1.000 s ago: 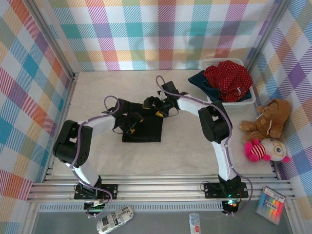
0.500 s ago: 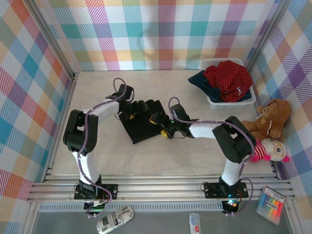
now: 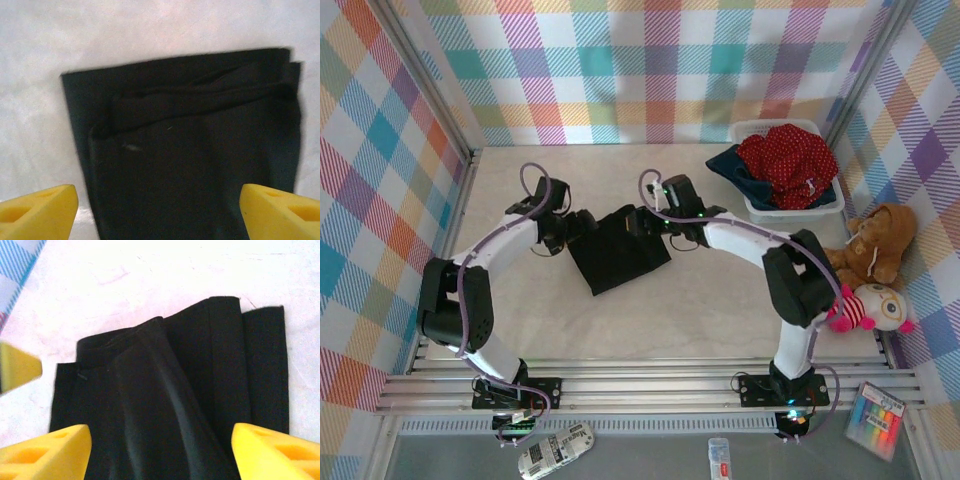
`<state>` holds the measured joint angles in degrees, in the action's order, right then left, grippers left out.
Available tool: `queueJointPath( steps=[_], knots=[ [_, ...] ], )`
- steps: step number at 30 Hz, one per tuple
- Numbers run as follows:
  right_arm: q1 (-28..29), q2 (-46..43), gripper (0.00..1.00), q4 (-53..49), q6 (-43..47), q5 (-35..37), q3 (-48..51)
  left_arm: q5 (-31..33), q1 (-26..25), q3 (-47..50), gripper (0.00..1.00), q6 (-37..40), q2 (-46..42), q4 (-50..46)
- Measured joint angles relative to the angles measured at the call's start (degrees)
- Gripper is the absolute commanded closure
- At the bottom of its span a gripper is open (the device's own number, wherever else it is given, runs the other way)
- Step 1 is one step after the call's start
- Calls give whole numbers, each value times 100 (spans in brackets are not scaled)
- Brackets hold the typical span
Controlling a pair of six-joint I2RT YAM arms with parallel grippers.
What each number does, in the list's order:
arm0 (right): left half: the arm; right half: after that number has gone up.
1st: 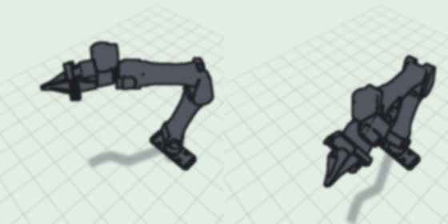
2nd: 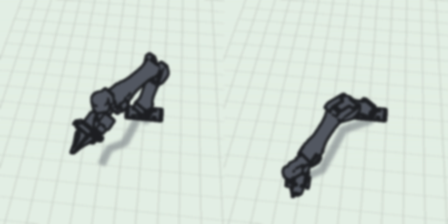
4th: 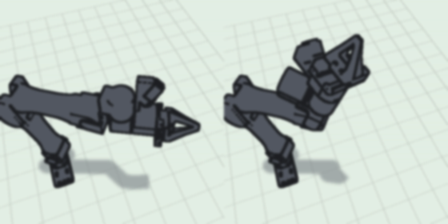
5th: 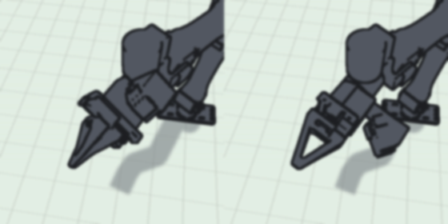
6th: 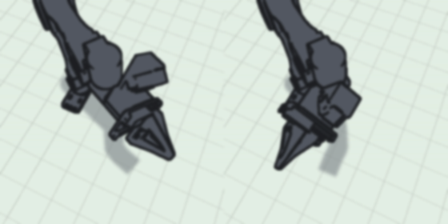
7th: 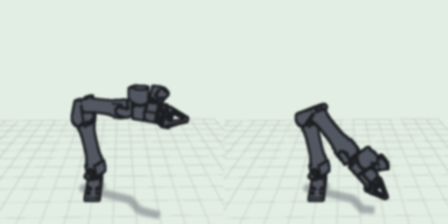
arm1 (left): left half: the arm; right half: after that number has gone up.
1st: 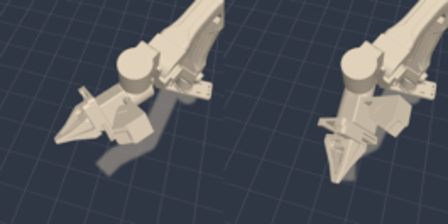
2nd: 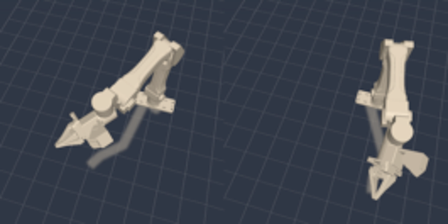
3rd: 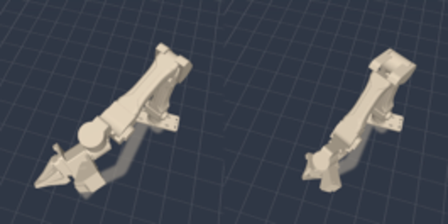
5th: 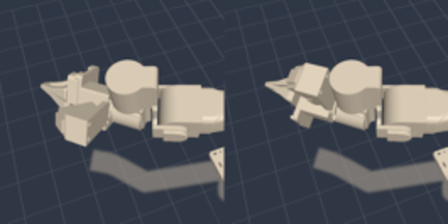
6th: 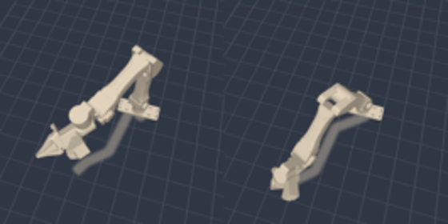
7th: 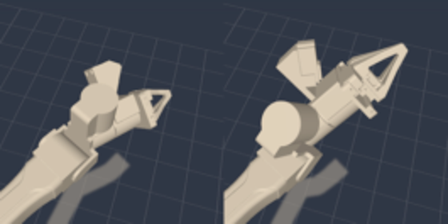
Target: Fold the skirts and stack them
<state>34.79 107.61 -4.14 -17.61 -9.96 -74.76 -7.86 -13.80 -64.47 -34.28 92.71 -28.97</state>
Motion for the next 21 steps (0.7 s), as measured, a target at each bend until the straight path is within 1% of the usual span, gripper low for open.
queueJointPath(
  steps=[4, 6, 9, 11, 12, 13, 15, 18, 20, 21],
  knots=[
    [35, 673, 37, -673, 848, -96, -756, -127, 144, 313, 21, -101, 0, -31],
    [59, 949, 39, -957, 1132, -170, -1099, -170, 234, 350, 26, -109, 0, -24],
    [131, 1279, 45, -1287, 1449, -267, -1541, -236, 304, 352, 33, -125, 15, 31],
    [195, 1458, 57, -1449, 1585, -273, -1799, -297, 308, 352, 40, -131, 96, 96],
    [219, 1530, 68, -1515, 1631, -267, -1906, -328, 308, 350, 44, -122, 168, 111],
    [240, 1587, 77, -1572, 1663, -254, -2009, -363, 308, 348, 45, -129, 262, 131],
    [247, 1661, 89, -1655, 1657, -214, -2164, -415, 308, 345, 45, -149, 450, 199],
    [275, 1644, 100, -1668, 1565, -229, -2218, -476, 308, 260, 54, -120, 717, 210],
    [264, 1589, 100, -1644, 1412, -262, -2197, -501, 308, 160, 64, -74, 837, 212],
    [240, 1554, 100, -1646, 1298, -282, -2190, -507, 308, 101, 71, -57, 870, 214]
  ],
)
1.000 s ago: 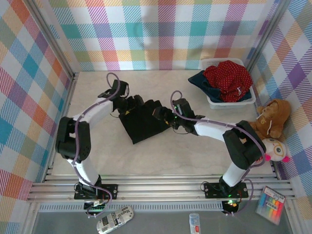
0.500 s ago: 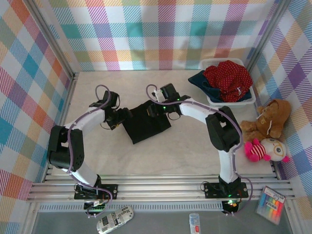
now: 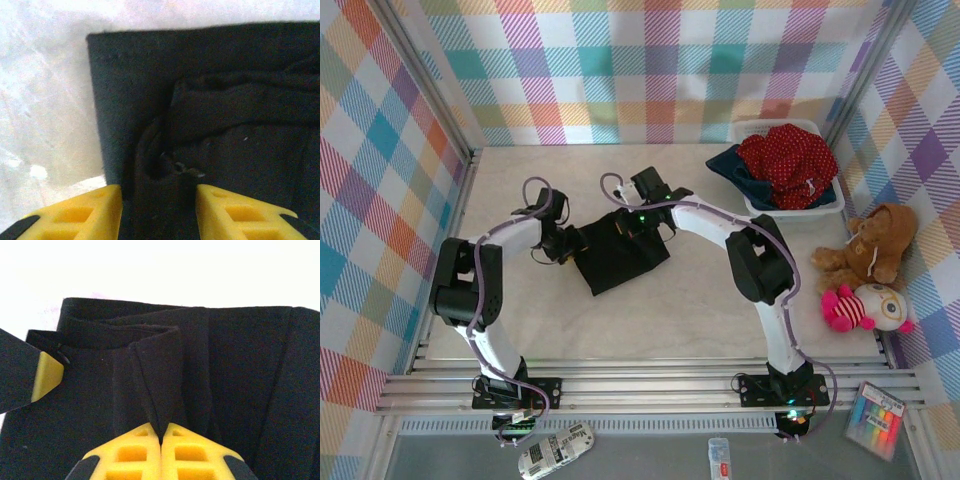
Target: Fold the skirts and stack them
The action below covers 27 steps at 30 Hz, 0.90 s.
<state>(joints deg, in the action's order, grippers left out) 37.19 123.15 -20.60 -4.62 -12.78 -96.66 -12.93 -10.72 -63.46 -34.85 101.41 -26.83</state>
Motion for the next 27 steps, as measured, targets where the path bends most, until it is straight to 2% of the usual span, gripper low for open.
queueJointPath(
  steps=[2, 7, 12, 15, 19, 22, 27],
  knots=[
    [-105, -55, 100, 26, -299, -87, 13, 15, 4, -111, 80, 35, 31, 9],
    [-610, 109, 100, -31, -1019, -461, -55, 48, 90, -518, 87, 173, 378, 33],
    [-769, 706, 99, -221, -1370, -745, -352, 146, 15, -1180, 87, 505, 1143, -22],
    [-769, 793, 97, -437, -1569, -691, -352, 208, -11, -1423, 83, 673, 1300, -52],
    [-767, 782, 83, -566, -1847, -376, -332, 184, -15, -1886, 76, 973, 1635, -240],
    [-748, 570, 68, -533, -2061, -74, -28, 232, -46, -2282, 60, 1178, 1810, -433],
    [-737, -348, 48, -581, -2288, 210, 752, 603, -46, -2378, 17, 1250, 1617, -837]
  ],
)
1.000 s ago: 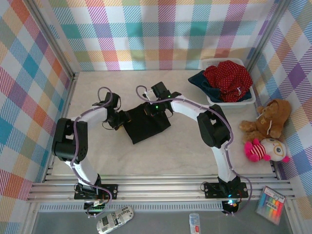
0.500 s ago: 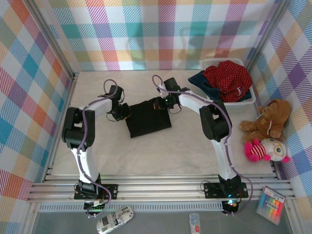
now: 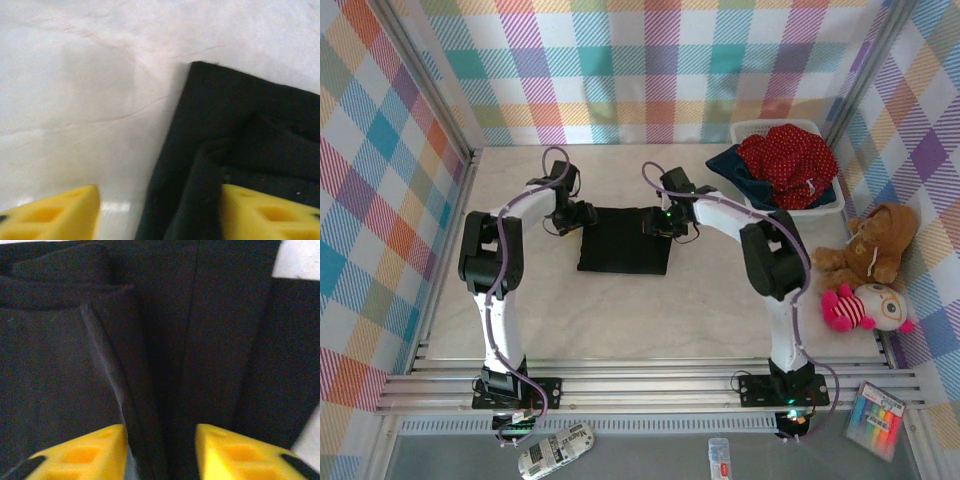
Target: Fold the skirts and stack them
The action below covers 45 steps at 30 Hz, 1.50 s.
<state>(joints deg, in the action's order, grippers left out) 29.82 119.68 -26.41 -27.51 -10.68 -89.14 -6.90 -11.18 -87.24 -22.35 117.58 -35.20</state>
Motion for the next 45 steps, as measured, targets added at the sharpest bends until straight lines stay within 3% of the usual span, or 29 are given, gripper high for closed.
queueJointPath(
  steps=[2, 3, 4, 8, 11, 15, 19, 24, 29, 38, 45],
  knots=[
    [0, -503, 25, 153, -46, -101, 407, 149, 0, 63, 1, -116, -299, -144],
    [-2, -715, 17, 256, -76, -177, 597, 175, 0, 111, 0, -151, -474, -179],
    [-4, -977, 2, 411, -96, -289, 855, 195, 0, 192, 0, -245, -739, -219],
    [17, -1569, 1, 1008, -94, -848, 1585, -151, 0, 354, 0, -514, -1567, -192],
    [85, -1561, 1, 1429, -26, -1370, 1843, -778, 0, 354, 0, -831, -1755, 114],
    [223, -1346, 1, 1954, 9, -2017, 1899, -1537, -39, 330, 0, -1263, -1351, 557],
    [341, -1008, 1, 2302, -26, -2184, 1867, -1932, -94, 173, 0, -1576, -518, 844],
    [380, -726, 1, 2430, -332, -1762, 1932, -2192, -146, -13, 0, -1856, 332, 1043],
    [304, -872, 1, 2664, -638, -1484, 2284, -2409, -216, -81, 0, -1921, 387, 1296],
    [20, -2083, 1, 2094, -1408, 68, 2822, -2415, -258, -81, 0, -1611, 212, 1012],
    [-85, -2149, 1, 1519, -1775, 822, 2809, -1958, -293, -66, 0, -1215, -463, 348]
  ],
)
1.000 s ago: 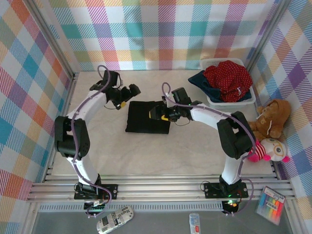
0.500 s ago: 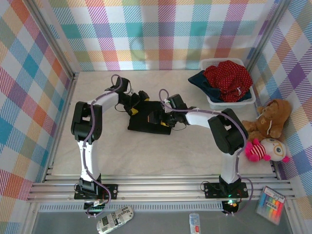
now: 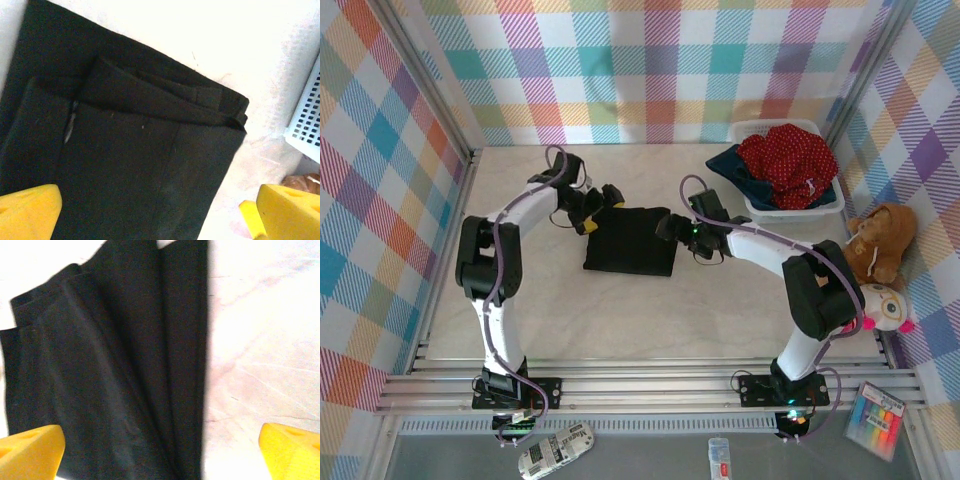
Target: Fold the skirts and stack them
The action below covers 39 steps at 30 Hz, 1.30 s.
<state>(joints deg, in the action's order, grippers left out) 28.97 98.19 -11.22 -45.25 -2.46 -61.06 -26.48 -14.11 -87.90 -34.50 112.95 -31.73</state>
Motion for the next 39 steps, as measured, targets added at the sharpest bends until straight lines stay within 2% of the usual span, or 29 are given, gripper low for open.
queueJointPath(
  steps=[3, 7, 11, 16, 24, 29, 33, 39],
  knots=[
    [-2, -55, 1, -175, -105, 317, 13, 601, -186, 0, 0, 260, -455, -426],
    [-11, -341, 1, -352, -131, 715, 74, 1554, -859, -131, 0, 570, -682, -1106],
    [-94, -732, 1, -424, -125, 1010, 125, 2192, -1458, -437, 0, 745, -433, -1768],
    [-286, -1084, 1, -468, -103, 1255, 284, 2459, -1768, -1128, 0, 931, 267, -2308],
    [-426, -1593, 1, -664, -101, 1530, 669, 2459, -1845, -2334, 0, 1032, 1620, -2804],
    [-476, -2238, 1, -828, -70, 1803, 874, 2524, -1845, -3104, 0, 1169, 2450, -3202],
    [-570, -2811, 1, -879, -37, 2017, 1054, 2684, -1797, -3696, 0, 1381, 2774, -3526],
    [-728, -3130, 1, -905, 94, 2271, 1200, 2879, -1486, -3740, 0, 1755, 2811, -3628]
  ],
)
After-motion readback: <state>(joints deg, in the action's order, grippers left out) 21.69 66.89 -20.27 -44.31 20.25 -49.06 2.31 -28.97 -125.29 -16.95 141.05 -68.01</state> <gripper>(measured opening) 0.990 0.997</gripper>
